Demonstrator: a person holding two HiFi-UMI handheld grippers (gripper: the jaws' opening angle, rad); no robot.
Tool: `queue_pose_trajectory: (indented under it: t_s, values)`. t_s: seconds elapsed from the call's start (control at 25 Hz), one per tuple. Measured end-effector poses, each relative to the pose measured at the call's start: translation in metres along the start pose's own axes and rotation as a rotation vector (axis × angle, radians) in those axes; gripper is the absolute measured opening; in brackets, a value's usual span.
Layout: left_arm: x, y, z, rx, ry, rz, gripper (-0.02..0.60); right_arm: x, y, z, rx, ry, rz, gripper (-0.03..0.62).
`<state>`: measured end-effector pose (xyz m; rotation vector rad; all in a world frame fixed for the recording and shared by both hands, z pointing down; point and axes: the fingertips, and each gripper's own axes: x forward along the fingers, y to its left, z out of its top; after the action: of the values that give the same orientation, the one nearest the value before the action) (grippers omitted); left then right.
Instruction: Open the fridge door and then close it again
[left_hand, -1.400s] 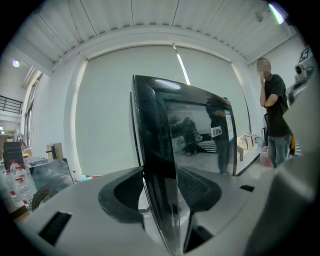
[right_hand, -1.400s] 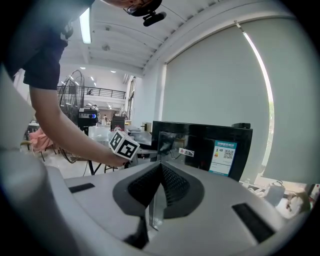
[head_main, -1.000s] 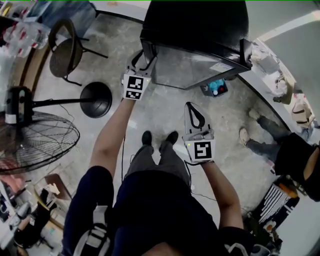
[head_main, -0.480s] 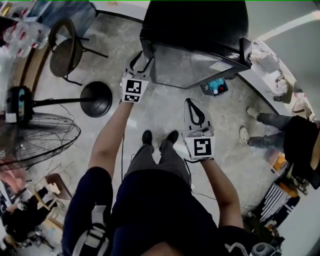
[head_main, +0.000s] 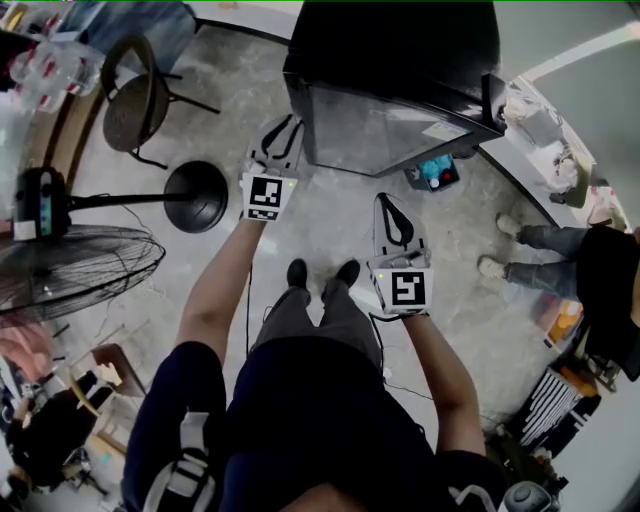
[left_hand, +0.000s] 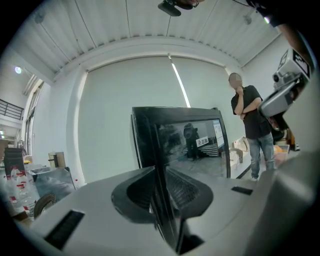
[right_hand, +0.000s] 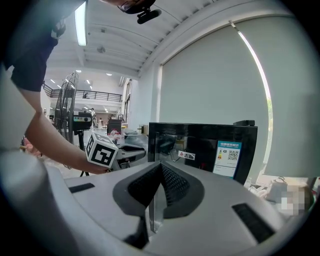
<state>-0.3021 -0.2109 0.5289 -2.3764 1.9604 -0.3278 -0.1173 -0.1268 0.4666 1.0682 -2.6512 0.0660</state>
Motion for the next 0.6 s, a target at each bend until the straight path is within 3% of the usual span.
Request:
queue_pose_trajectory:
  t_s: [0.24,0.6]
  values:
    - [-0.015,-0.006,0.02,0.004,-0.039,0.009,0.028,-0.001,-0.003,0.006,0.015,-0.013,-0.009,0.02]
    - [-0.049,-0.008,0.065,-0.008,-0.117,0.038,0.023,-0.02,-0.011,0.018,0.033,-0.006,-0.038,0.02]
